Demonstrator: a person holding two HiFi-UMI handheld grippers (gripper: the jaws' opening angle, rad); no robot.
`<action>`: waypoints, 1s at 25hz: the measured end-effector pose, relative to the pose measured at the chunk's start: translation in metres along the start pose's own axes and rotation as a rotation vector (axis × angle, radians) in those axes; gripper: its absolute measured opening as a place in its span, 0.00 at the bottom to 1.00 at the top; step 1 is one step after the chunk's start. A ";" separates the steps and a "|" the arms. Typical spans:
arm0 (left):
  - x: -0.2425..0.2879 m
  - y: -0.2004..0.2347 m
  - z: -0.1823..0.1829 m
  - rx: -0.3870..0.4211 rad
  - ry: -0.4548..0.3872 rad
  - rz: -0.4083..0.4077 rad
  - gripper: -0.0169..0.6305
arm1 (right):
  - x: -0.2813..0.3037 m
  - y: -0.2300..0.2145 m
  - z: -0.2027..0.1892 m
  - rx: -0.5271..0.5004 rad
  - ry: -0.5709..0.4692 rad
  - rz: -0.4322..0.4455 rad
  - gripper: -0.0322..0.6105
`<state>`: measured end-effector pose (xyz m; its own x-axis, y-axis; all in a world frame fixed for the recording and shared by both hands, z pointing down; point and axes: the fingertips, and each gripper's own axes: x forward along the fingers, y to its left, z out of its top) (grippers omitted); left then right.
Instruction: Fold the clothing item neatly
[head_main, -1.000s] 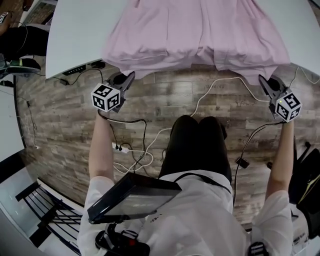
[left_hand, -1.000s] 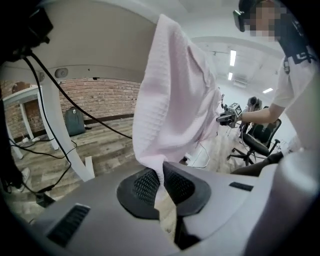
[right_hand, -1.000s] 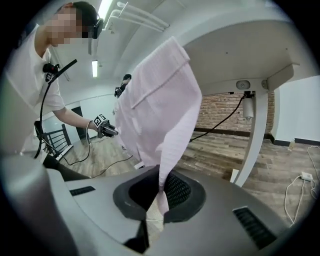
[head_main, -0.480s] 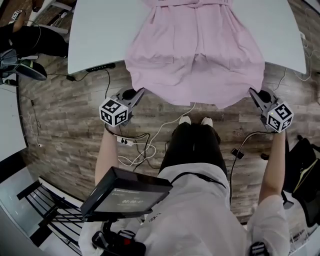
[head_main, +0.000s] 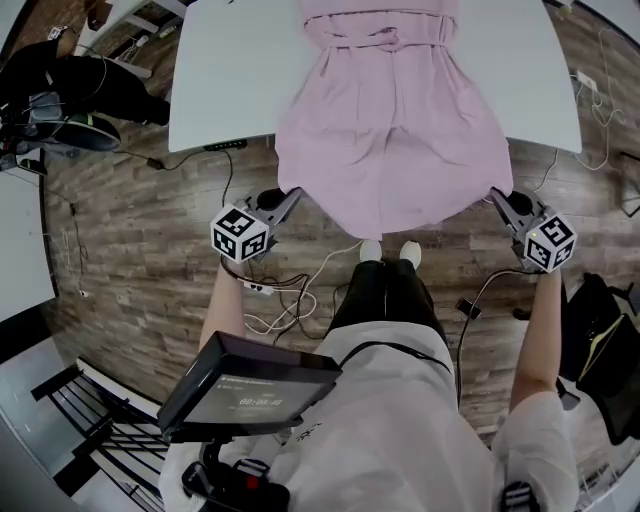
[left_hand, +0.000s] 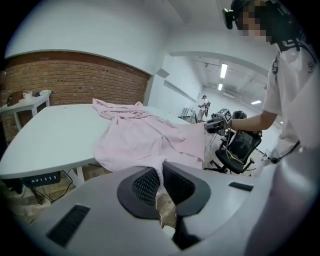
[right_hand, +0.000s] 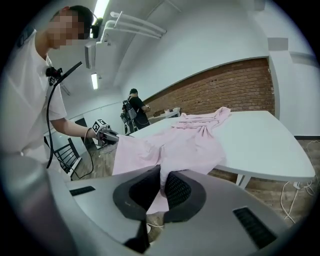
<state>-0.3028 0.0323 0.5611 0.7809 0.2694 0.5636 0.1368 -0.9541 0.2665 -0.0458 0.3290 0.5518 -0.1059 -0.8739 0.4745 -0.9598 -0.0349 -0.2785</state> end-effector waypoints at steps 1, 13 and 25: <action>-0.003 -0.002 0.004 0.000 -0.003 0.000 0.05 | -0.002 0.002 0.005 0.001 -0.003 -0.003 0.07; -0.046 0.003 0.037 -0.019 -0.076 0.019 0.05 | -0.022 0.007 0.047 0.028 -0.044 -0.081 0.07; -0.055 0.024 0.080 0.045 -0.137 0.015 0.05 | -0.016 0.001 0.082 0.041 -0.099 -0.133 0.07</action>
<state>-0.2938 -0.0163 0.4741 0.8582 0.2379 0.4547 0.1495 -0.9635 0.2220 -0.0241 0.3029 0.4752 0.0489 -0.9035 0.4257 -0.9522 -0.1709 -0.2533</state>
